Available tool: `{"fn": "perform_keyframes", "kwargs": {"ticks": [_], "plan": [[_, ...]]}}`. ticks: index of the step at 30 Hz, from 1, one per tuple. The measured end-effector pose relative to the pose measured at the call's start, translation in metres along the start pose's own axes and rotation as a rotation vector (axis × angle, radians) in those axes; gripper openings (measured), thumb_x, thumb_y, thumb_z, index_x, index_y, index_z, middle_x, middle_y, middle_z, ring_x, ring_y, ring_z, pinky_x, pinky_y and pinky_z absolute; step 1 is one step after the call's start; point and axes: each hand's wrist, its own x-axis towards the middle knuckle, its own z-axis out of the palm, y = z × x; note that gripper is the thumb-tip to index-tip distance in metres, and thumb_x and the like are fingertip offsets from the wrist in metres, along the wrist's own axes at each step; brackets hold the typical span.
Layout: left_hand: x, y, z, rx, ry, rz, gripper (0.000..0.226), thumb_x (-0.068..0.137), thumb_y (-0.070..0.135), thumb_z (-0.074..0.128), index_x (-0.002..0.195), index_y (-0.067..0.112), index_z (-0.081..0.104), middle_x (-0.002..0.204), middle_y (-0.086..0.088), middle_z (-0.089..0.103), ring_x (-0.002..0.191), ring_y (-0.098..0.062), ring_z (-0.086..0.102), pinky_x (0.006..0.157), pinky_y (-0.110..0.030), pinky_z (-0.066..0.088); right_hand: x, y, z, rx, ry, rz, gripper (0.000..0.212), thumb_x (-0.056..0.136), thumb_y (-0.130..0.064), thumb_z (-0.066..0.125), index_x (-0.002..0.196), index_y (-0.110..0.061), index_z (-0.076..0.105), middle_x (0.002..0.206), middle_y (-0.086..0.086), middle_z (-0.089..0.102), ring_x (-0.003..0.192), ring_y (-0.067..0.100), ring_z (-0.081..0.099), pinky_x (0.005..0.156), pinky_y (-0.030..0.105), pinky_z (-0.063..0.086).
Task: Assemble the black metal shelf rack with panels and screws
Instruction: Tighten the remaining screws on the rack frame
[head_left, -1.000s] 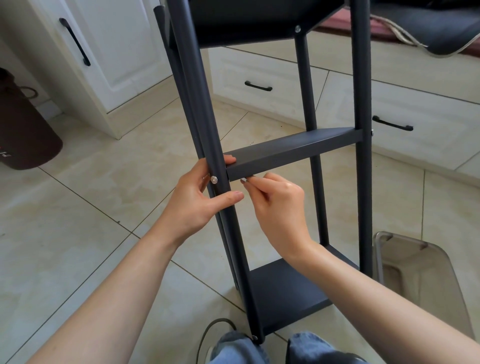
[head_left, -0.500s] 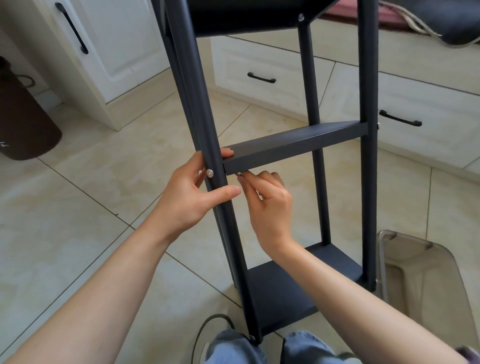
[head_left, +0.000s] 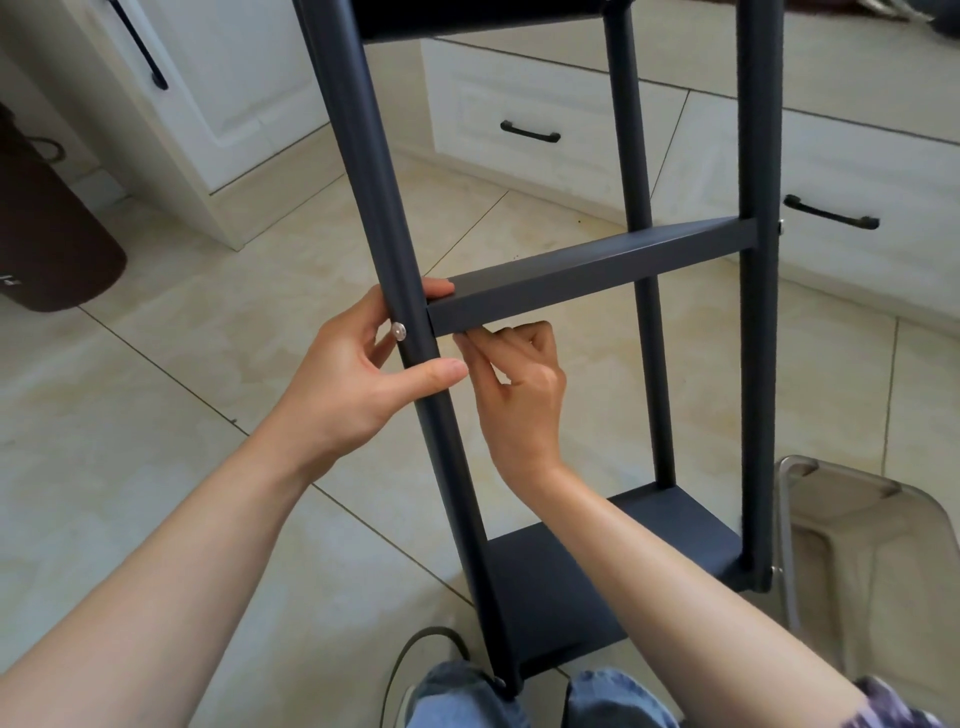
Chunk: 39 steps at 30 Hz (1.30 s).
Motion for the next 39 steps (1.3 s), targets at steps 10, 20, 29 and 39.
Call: {"fn": "perform_keyframes", "kwargs": {"ticks": [10, 20, 29, 39], "plan": [[-0.003, -0.002, -0.001, -0.028, 0.001, -0.030, 0.052, 0.073, 0.031, 0.083, 0.120, 0.042, 0.063, 0.119, 0.022, 0.066, 0.121, -0.001, 0.057, 0.112, -0.027, 0.038, -0.003, -0.019, -0.068, -0.170, -0.195, -0.092, 0.007, 0.090, -0.006, 0.069, 0.093, -0.005, 0.075, 0.079, 0.001, 0.071, 0.073, 0.019, 0.054, 0.064, 0.026, 0.045], [-0.010, -0.002, 0.001, -0.035, 0.008, -0.054, 0.048, 0.079, 0.020, 0.084, 0.118, 0.042, 0.064, 0.119, 0.020, 0.066, 0.116, 0.004, 0.057, 0.102, -0.014, 0.038, 0.033, -0.037, -0.170, -0.244, -0.096, 0.194, 0.021, 0.098, -0.006, 0.053, 0.082, -0.010, 0.067, 0.075, -0.012, 0.061, 0.080, 0.016, 0.055, 0.069, 0.025, 0.041], [-0.013, 0.004, 0.000, 0.012, -0.003, -0.041, 0.048, 0.079, 0.023, 0.085, 0.117, 0.044, 0.063, 0.122, 0.022, 0.064, 0.113, 0.012, 0.055, 0.090, 0.003, 0.036, 0.067, 0.005, -0.198, -0.219, 0.150, 0.632, 0.026, 0.107, -0.021, 0.029, 0.103, -0.006, 0.050, 0.103, 0.017, 0.063, 0.095, 0.028, 0.059, 0.079, 0.040, 0.047], [-0.008, -0.002, -0.011, 0.063, 0.013, -0.076, 0.052, 0.078, 0.022, 0.085, 0.123, 0.035, 0.061, 0.123, 0.016, 0.065, 0.119, 0.006, 0.056, 0.096, -0.001, 0.036, 0.078, 0.022, -0.175, 0.105, 0.279, 1.062, 0.022, 0.105, -0.020, 0.024, 0.110, -0.013, 0.045, 0.068, 0.008, 0.071, 0.056, 0.020, 0.064, 0.057, 0.030, 0.044]]}}
